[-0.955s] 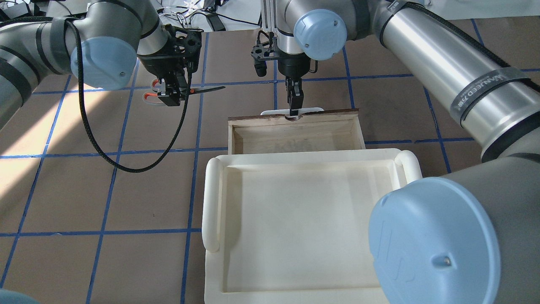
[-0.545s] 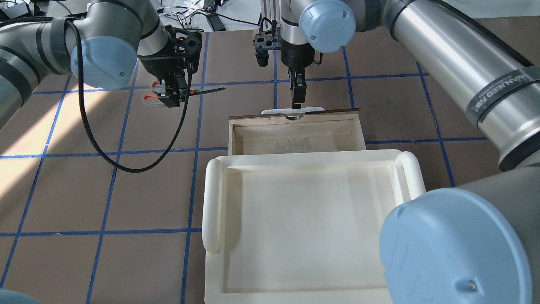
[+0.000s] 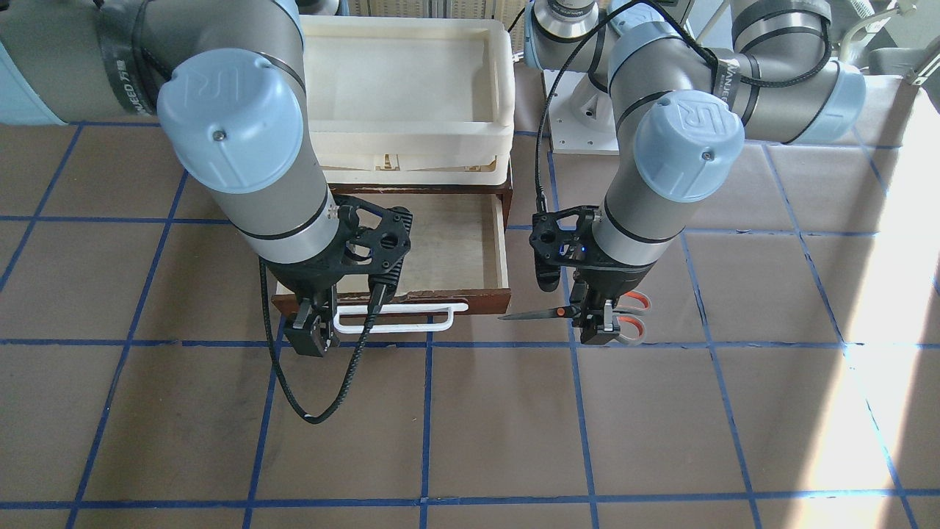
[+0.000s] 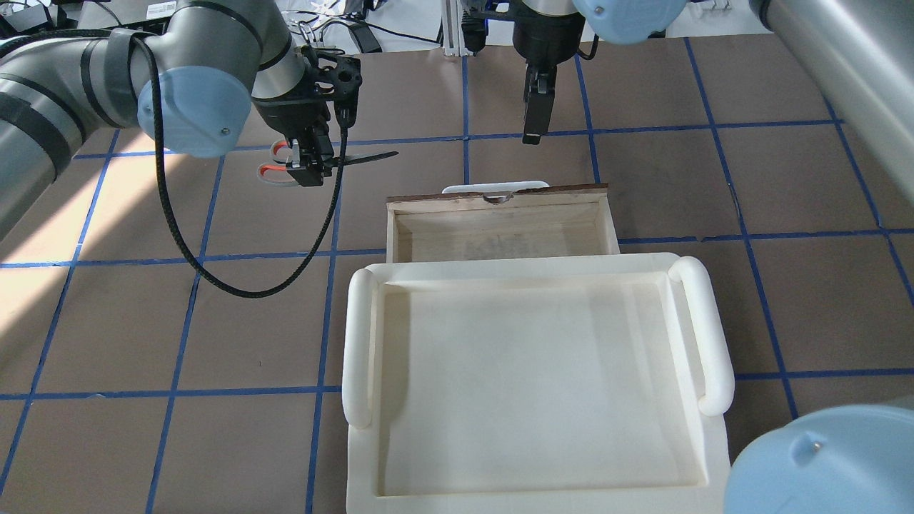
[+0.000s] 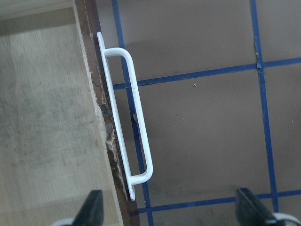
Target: Place scissors in drawer with both arms
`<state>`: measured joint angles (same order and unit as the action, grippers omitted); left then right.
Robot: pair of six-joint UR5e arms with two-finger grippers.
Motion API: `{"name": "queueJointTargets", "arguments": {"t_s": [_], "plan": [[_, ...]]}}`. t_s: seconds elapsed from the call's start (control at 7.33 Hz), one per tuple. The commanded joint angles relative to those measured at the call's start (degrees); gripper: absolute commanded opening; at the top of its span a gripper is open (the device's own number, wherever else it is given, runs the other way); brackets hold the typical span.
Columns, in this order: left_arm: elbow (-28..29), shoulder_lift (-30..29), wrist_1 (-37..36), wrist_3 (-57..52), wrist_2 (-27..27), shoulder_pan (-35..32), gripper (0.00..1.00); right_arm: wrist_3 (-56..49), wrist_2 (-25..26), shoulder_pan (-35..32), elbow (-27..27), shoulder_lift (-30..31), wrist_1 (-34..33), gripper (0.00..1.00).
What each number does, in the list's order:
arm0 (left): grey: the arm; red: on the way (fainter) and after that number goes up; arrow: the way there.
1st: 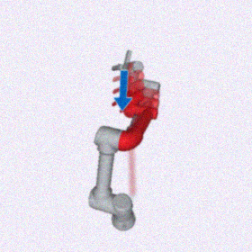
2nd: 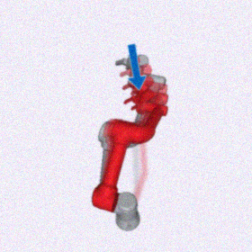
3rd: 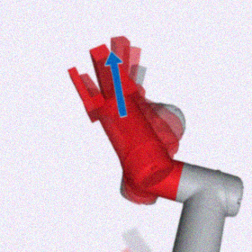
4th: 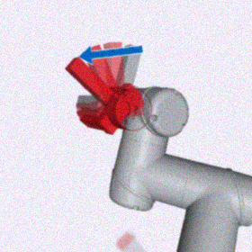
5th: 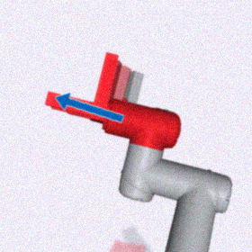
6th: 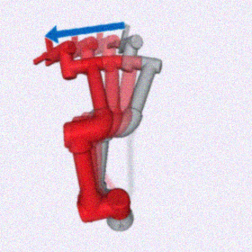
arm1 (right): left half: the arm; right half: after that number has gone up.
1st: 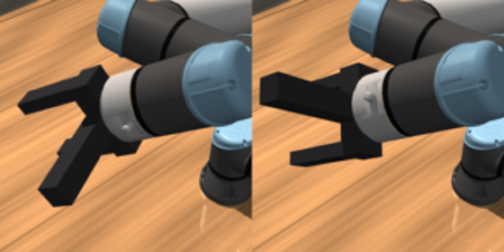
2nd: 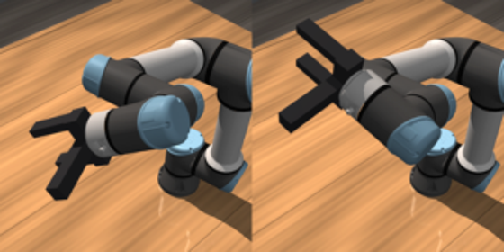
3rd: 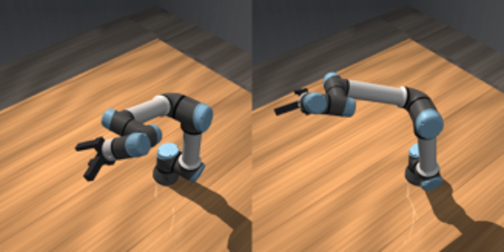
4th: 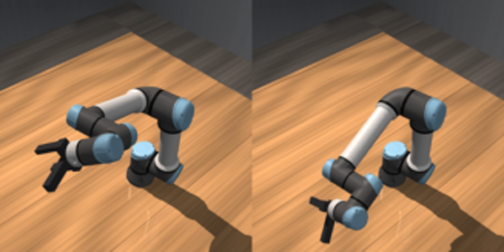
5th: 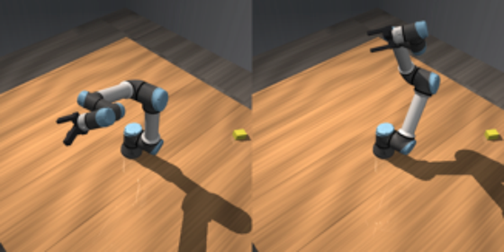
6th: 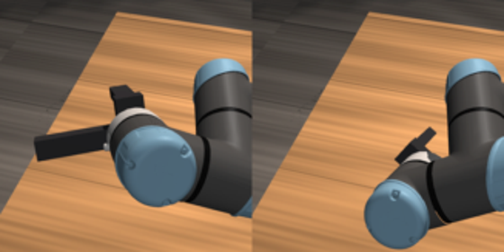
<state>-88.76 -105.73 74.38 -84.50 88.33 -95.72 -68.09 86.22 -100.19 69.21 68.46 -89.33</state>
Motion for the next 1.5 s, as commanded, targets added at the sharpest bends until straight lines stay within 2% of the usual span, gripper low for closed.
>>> {"name": "queueJointTargets", "arguments": {"t_s": [0.0, 0.27, 0.41, 0.68, 0.82, 1.36], "plan": [[-0.01, 0.44, 0.77, 9.05, 0.09, -7.25, 0.0, 12.9, 0.17, 4.81, 4.15, 8.49, 4.32, 1.0], [-0.01, 0.7, 2.34, 15.4, 0.09, -12.63, 0.0, 26.09, 2.09, 6.76, 11.0, 18.25, 6.79, 1.0], [-0.01, 0.53, 2.61, 17.34, 0.0, -14.13, 0.0, 34.35, 2.28, 7.55, 12.25, 20.64, 7.06, 1.0], [-0.28, 0.36, 3.57, 21.73, -0.35, -16.94, 0.0, 45.69, 3.68, 7.65, 12.35, 23.37, 6.89, 1.0], [-0.89, 0.44, 4.36, 23.23, -0.53, -17.48, 0.0, 57.43, 4.21, 7.73, 12.35, 23.91, 9.67, 1.0], [-2.47, 0.26, 4.28, 27.56, -0.44, -19.86, 0.0, 68.43, 4.13, 7.47, 12.44, 24.97, 10.84, 1.0]]}}
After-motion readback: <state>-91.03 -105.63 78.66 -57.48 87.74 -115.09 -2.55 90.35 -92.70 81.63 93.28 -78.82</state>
